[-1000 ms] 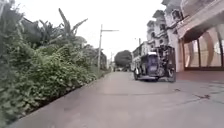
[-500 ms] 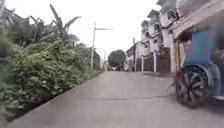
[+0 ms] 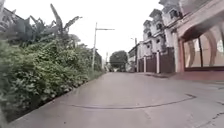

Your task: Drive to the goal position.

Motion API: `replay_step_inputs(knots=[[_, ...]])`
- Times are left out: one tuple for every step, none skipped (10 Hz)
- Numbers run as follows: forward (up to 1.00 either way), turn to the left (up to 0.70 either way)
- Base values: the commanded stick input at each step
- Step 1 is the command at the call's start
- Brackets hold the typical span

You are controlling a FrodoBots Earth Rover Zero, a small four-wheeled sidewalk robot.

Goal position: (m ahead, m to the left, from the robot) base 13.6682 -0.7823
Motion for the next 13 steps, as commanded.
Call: replay_step_inputs(knots=[[0.70,0.00],[0.70,0.00],[0.70,0.00],[0.70,0.00],[0.70,0.00],[0.70,0.00],[0.70,0.00],[0.70,0.00],[0.70,0.00],[0.70,0.00],[0.70,0.00],[0.70,0.00],[0.70,0.00]])
